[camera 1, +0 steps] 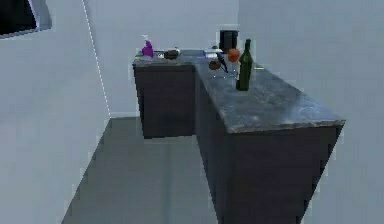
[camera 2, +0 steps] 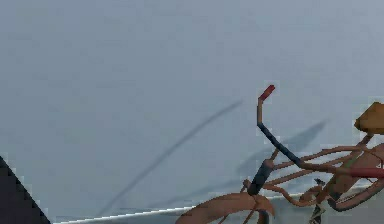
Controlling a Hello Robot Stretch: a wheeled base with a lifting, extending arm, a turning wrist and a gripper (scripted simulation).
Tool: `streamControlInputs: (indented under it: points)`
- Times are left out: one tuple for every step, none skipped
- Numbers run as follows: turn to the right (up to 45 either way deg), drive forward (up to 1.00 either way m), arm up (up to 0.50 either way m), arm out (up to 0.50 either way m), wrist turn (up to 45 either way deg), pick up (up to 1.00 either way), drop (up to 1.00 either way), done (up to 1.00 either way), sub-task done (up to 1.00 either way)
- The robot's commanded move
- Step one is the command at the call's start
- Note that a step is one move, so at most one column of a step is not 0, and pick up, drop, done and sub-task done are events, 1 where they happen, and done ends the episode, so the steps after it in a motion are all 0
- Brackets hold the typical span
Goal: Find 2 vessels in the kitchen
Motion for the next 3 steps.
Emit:
streamControlInputs:
  points:
    - [3.0,0.0,0.0,0.0,0.0,0.0,0.0,0.0,0.0]
    - [0.0,0.5,0.0,0.0,0.0,0.0,0.0,0.0,0.0]
    - [15.0,0.0,0.0,0.0,0.0,0.0,0.0,0.0,0.0]
